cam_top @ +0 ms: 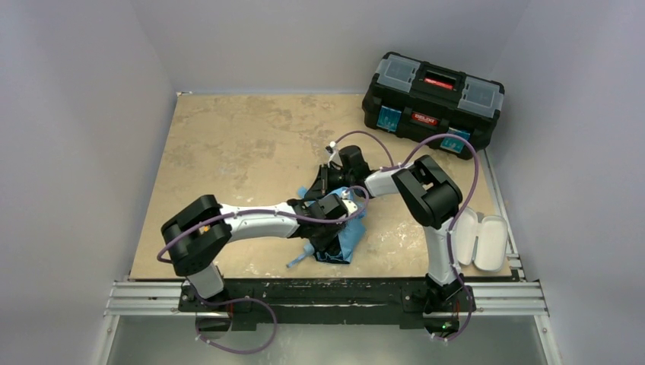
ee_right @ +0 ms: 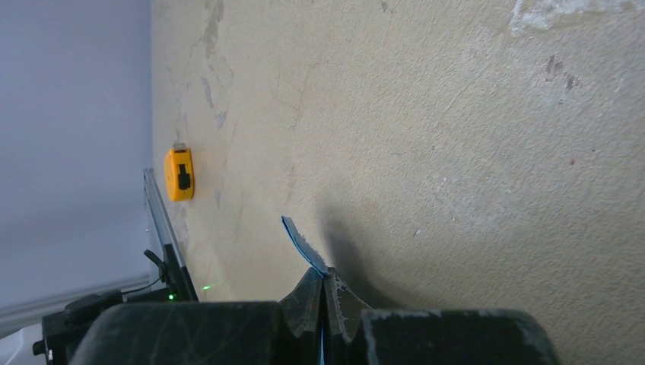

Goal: Put away the umbrella

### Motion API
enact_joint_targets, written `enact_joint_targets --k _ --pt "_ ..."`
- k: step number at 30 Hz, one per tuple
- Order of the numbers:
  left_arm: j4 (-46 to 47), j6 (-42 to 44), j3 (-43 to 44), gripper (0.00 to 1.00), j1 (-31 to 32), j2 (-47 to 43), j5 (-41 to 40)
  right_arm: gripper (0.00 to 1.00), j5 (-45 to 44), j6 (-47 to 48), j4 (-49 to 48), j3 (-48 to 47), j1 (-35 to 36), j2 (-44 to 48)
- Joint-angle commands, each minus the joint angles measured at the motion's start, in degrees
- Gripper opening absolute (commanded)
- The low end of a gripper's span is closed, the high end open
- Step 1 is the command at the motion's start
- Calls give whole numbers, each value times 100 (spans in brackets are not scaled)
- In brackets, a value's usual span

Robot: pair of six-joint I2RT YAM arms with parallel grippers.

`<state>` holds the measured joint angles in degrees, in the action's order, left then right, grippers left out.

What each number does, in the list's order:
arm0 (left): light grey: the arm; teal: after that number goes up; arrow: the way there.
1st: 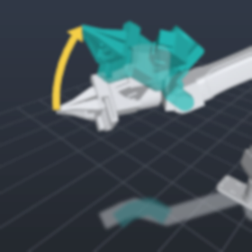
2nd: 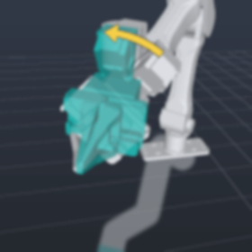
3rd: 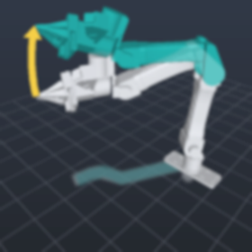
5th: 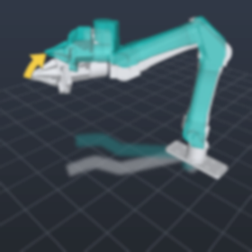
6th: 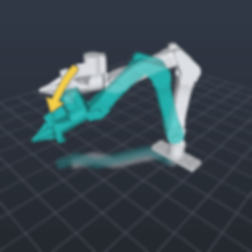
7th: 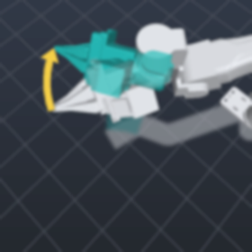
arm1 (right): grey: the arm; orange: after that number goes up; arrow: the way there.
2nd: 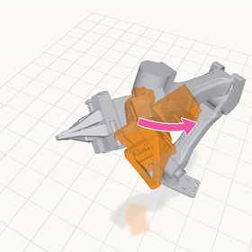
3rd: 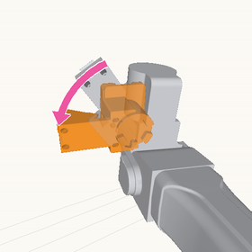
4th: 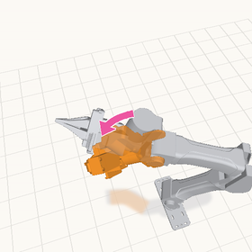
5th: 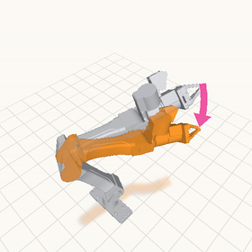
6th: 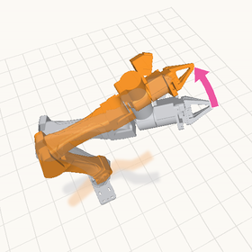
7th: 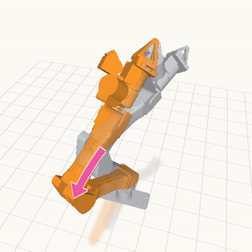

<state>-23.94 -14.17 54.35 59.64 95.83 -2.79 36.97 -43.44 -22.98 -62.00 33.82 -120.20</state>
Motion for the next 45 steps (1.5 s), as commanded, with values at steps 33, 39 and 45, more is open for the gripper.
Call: enact_joint_targets --k 33,39,45 --pt "-1367 824 1612 0 2134 2508 -5698 0 171 -186 204 -494 76 -216" --pt "-1590 516 1683 17 2144 2693 -5110 0 94 -199 -175 436 81 -155" --pt "-2000 346 1864 66 2101 2469 -4527 0 -3 -135 -387 864 79 97"
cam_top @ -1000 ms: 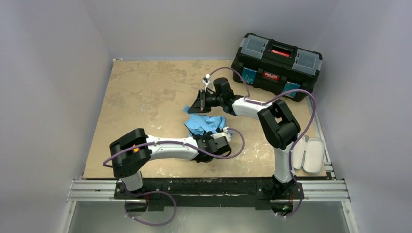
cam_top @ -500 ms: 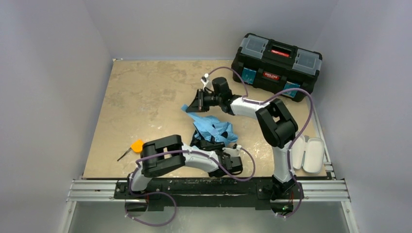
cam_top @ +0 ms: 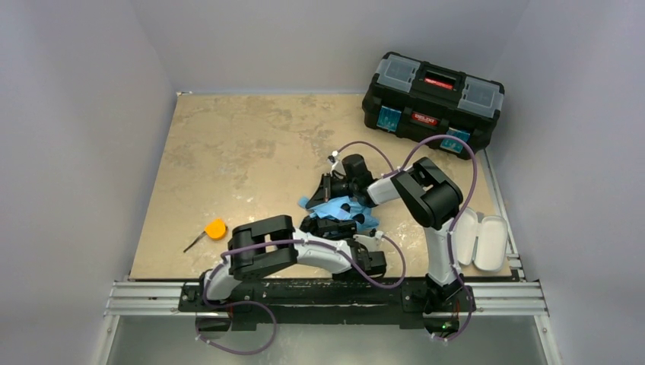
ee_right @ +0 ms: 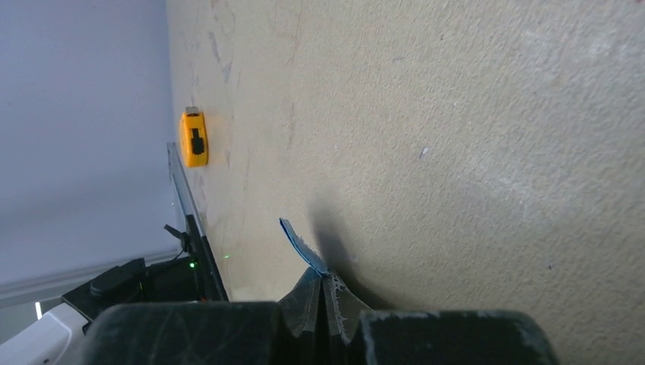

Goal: Put away the umbrella

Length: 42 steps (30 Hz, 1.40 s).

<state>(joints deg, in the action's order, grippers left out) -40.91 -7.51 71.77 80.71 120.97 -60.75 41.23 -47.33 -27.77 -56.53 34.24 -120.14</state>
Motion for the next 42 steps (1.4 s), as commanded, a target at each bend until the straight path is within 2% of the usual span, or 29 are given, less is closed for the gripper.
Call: enact_joint_targets --k 1,4,7,13,20,25,30,36,39,42 --pt "-299 -299 104 74 -10 -162 1418 0 -431 266 74 333 37 108" --pt "-229 -322 -42 93 -10 -628 1720 0 -473 338 54 332 32 111" --pt "-317 -362 -51 99 -24 -989 1825 0 -441 419 58 276 39 58" --pt "-570 -363 67 100 -97 -1633 2358 0 -510 494 126 183 38 44" --pt "-615 -518 91 100 -527 -2566 3097 0 -540 536 192 110 39 54" --pt "-588 -516 71 100 -1054 -3461 4149 0 -538 566 266 81 33 95" --pt "-69 -347 -417 100 -1721 -4176 5191 0 -542 584 319 68 38 188" --pt "364 -249 -793 100 -2609 -4158 6395 0 -520 576 377 -27 34 225" --pt "615 -204 -942 100 -2840 -3950 6861 0 -512 576 395 -44 37 248" --pt "846 -164 -1056 100 -2909 -3525 6987 0 -498 585 404 -33 37 278"
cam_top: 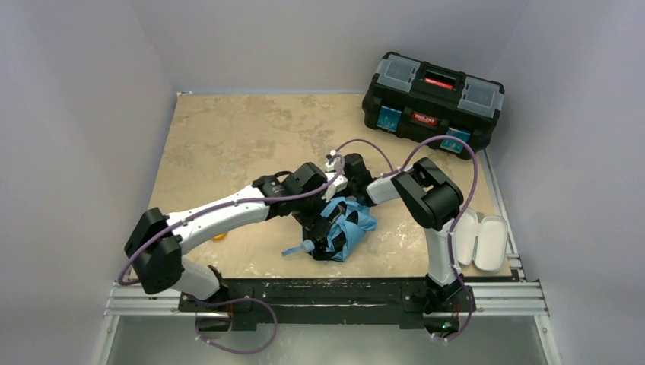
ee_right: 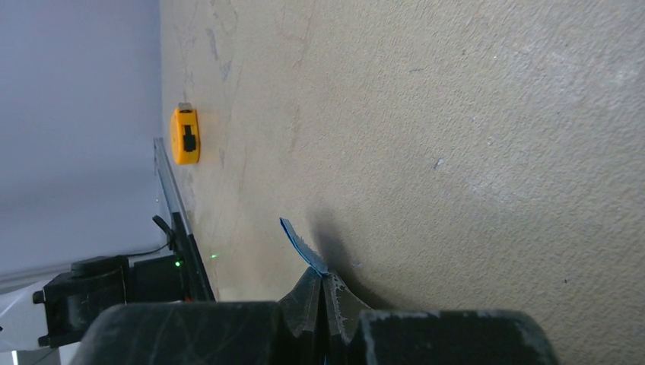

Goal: Put away the umbrella

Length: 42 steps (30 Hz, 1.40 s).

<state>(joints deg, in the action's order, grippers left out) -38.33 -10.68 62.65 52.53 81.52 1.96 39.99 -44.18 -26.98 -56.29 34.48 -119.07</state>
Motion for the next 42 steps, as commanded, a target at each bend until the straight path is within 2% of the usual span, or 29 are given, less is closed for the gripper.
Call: enact_joint_targets --k 1,8,13,16,18,20,22,27,31,33,37,42 --pt "657 149 -176 100 -113 567 735 0 -374 270 325 -57 16 176" --pt "1307 -27 -520 100 -168 1447 1112 0 -345 272 332 -31 15 244" --pt "1651 -150 -824 90 -158 1839 1180 0 -334 247 319 -61 13 247" --pt "1866 -214 -1044 70 -128 1911 1211 0 -325 201 284 -96 13 220" --pt "1907 -213 -1104 48 -52 1864 1096 0 -312 166 267 -120 15 205" --pt "1817 -230 -1088 20 90 1743 622 0 -307 133 255 -171 14 187" --pt "1630 -196 -969 2 236 1616 157 0 -297 79 263 -264 15 188" --pt "957 -164 -442 0 403 1284 -1259 0 -240 -54 423 -831 11 168" --pt "202 206 158 0 540 963 -2859 0 -136 -56 767 -1576 14 235" --pt "-122 459 545 0 782 914 -3963 0 -76 -30 935 -1995 14 296" --pt "108 1205 731 0 1059 916 -5246 0 54 -27 1142 -2778 10 312" --pt "565 1358 382 0 1484 1271 -5882 0 268 -57 1335 -3528 -9 131"
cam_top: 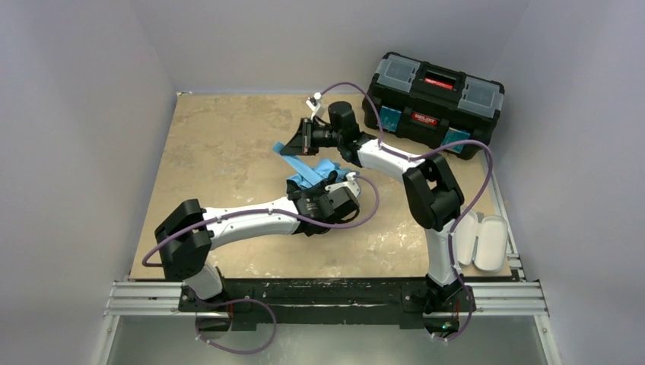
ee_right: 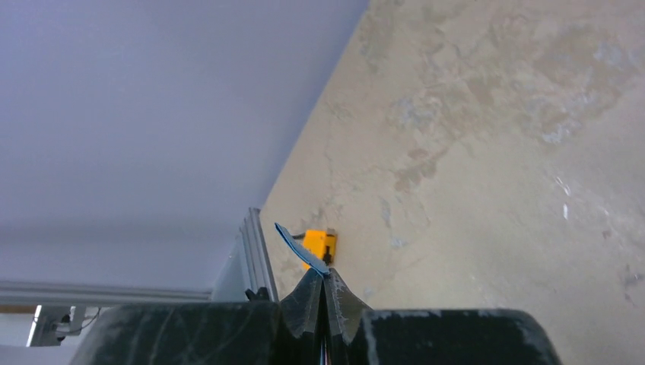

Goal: Put away the umbrella

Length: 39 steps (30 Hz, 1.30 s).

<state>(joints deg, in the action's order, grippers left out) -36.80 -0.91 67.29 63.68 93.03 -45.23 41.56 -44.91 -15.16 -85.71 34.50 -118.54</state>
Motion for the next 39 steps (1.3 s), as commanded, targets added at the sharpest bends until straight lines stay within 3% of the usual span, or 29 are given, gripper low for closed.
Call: enact_joint_targets --k 1,8,12,18,25,27,29,32,37,39 --pt "415 282 -136 0 481 254 -1273 0 126 17 169 -617 -15 56" --pt "70 -721 -25 0 1125 1669 -1759 0 -169 -72 213 -328 -16 -159" --pt "-220 -1190 208 0 1390 2310 -1644 0 -368 -97 66 94 -16 -400" --pt "-311 -1504 206 0 1626 2726 -1290 0 -475 81 -30 795 -14 -920" --pt "-251 -1569 147 2 1639 2977 -651 0 -482 -58 -1056 2417 -5 -756" --pt "-270 -1623 131 15 1639 2935 -507 0 -536 -35 -1198 2714 -5 -642" --pt "-303 -1645 99 37 1639 2769 -315 0 -551 -11 -1320 2932 -5 -544" --pt "-395 -1633 56 60 1639 2490 -39 0 -544 -2 -1460 3119 -6 -446" --pt "-761 -1694 85 79 1639 2113 71 0 -526 26 -1525 3108 -9 -430" --pt "-1021 -1729 191 82 1638 1951 172 0 -518 25 -1540 3072 -13 -433"
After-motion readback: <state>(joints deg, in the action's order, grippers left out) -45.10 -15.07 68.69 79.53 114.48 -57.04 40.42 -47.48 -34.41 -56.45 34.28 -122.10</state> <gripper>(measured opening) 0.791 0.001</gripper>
